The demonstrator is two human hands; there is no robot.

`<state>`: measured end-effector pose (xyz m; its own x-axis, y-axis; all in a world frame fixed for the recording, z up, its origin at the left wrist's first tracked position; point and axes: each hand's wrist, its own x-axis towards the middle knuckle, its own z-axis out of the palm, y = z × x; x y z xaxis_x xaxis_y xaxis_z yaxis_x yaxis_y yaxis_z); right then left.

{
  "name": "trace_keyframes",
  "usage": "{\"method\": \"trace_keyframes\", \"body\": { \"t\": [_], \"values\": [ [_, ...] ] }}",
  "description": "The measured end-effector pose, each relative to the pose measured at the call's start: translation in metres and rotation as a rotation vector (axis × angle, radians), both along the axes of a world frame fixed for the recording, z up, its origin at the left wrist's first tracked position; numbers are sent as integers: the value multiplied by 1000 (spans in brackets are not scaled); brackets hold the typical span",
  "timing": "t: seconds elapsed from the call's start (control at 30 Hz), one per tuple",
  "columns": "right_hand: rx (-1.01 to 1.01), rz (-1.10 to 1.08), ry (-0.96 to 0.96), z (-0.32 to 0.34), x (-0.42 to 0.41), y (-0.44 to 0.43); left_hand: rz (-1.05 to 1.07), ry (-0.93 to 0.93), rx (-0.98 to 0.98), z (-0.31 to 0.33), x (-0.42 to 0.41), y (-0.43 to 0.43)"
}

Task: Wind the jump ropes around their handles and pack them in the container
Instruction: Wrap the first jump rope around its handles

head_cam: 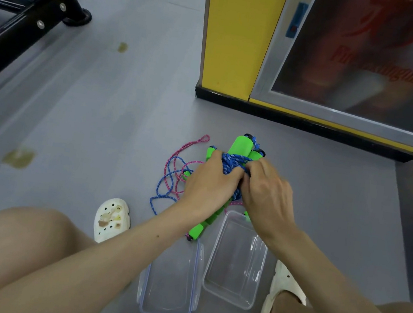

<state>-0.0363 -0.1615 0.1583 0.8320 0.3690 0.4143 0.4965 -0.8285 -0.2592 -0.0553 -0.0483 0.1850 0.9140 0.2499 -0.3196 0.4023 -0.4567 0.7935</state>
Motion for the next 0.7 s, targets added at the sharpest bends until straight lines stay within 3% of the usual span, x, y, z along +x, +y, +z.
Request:
{"method": "trace_keyframes", "body": {
  "t": [0.33,0.6,0.7],
  "values": [
    [37,-36,141,4,6,-2,91,87,-223,4,3,-10],
    [227,-34,136,6,14,-9,25,76,-219,4,1,-17],
    [287,-66,224,6,22,-14,6,44,-200,1,-1,-16]
  ]
}}
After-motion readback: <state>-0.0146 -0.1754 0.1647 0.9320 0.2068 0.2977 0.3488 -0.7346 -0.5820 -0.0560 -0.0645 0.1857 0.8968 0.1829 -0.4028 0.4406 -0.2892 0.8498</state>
